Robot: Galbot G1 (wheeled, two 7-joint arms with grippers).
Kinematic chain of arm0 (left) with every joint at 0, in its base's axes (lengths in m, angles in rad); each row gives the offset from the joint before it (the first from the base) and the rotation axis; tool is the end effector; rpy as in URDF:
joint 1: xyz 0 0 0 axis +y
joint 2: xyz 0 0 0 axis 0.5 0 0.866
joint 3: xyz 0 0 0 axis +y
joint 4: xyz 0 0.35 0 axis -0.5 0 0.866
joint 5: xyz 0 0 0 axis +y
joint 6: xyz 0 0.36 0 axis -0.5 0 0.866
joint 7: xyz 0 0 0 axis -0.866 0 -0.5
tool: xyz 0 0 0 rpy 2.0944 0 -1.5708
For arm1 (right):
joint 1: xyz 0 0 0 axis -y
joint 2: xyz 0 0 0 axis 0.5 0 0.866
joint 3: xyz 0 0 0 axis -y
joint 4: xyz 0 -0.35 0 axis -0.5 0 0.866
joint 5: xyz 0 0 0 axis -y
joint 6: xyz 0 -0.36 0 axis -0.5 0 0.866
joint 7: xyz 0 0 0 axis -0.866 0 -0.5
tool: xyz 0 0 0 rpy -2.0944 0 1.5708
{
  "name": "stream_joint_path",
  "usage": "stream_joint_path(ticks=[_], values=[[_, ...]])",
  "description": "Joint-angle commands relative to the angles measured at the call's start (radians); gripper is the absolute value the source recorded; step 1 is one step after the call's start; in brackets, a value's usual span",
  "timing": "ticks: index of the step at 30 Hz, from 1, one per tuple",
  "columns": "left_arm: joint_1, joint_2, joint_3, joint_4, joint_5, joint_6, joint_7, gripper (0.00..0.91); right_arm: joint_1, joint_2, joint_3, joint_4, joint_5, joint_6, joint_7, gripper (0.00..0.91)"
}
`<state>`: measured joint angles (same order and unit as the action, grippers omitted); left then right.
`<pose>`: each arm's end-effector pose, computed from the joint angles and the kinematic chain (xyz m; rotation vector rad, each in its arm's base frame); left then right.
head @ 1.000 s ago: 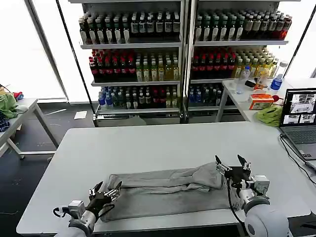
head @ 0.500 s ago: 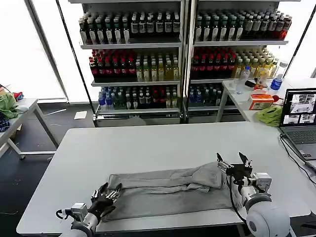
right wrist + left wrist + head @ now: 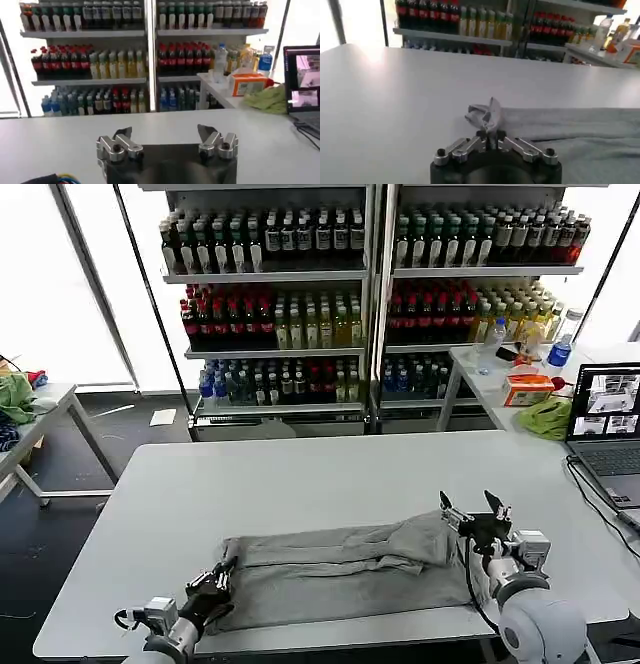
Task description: Fold and organize the clothes.
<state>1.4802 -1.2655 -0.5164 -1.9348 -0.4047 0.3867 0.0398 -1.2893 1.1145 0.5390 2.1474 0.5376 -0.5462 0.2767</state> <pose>0.2163 0.0644 -0.3339 -0.2312 -2.6511 0.1529 0.2604 -0.0719 -0.2043 -0.0103 -2.8709 0.0053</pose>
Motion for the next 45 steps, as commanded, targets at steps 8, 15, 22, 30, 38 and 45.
stream_joint_path(ticks=[8,15,22,30,38,45], values=[[0.005,0.136,-0.306,-0.031,-0.185,0.013,0.016,0.0,0.005,-0.002,0.011,-0.008,0.007,0.003,0.003,0.907],[0.031,0.367,-0.533,0.036,-0.243,0.018,0.042,0.0,0.028,0.001,0.001,-0.015,0.014,0.002,0.004,0.907],[0.018,0.533,-0.642,0.204,-0.273,0.024,0.057,0.0,0.033,0.003,0.002,-0.014,0.021,0.002,0.004,0.907],[-0.024,0.639,-0.668,0.377,-0.285,0.018,0.064,0.0,0.024,0.002,0.016,-0.01,0.025,0.003,0.004,0.907],[-0.019,0.542,-0.596,0.25,-0.254,0.022,0.043,0.0,0.005,0.016,0.021,0.001,0.024,0.004,0.007,0.907],[0.005,0.402,-0.437,0.081,-0.161,0.022,0.007,0.0,-0.03,0.024,0.031,0.014,0.018,0.011,0.011,0.907]])
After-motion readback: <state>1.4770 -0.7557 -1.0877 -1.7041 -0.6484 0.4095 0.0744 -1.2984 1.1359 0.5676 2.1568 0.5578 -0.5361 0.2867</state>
